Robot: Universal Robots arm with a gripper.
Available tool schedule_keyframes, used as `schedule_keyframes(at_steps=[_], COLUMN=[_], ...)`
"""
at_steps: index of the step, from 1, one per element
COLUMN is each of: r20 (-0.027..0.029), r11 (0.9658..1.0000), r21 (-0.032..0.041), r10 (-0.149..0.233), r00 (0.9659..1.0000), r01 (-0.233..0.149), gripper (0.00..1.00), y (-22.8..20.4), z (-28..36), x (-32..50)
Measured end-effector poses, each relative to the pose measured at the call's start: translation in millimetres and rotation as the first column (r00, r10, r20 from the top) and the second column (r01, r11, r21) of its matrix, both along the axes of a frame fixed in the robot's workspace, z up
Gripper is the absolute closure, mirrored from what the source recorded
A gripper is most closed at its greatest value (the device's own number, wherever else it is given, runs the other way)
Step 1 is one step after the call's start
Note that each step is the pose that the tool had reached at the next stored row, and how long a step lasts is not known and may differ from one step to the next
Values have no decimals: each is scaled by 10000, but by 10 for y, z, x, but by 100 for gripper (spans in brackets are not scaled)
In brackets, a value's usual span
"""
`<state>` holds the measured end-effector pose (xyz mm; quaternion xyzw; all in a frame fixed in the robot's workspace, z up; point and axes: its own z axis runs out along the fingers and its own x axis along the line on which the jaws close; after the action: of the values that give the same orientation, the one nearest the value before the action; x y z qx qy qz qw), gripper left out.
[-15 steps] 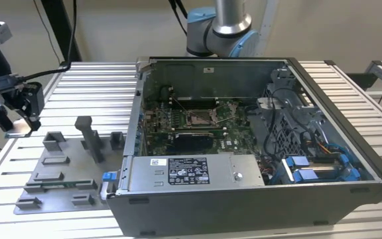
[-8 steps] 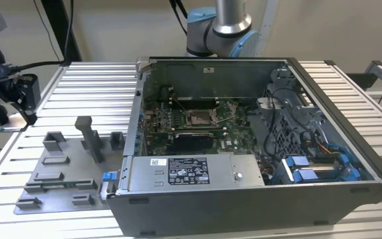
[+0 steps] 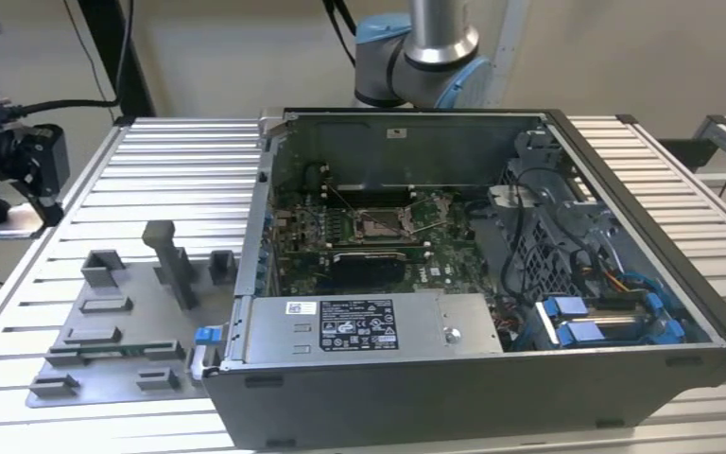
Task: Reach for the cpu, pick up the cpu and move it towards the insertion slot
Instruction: 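Pick up the cpu and move it towards the insertion slot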
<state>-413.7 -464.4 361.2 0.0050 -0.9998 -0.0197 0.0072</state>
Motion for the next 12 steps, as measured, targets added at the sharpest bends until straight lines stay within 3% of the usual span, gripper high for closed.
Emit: schedule_keyframes(at_steps=[12], r20=[0], r11=[10000], r21=[-1], r10=[18], r00=[10000], r01=[-18], gripper=[100], y=[0], z=[506], x=[0])
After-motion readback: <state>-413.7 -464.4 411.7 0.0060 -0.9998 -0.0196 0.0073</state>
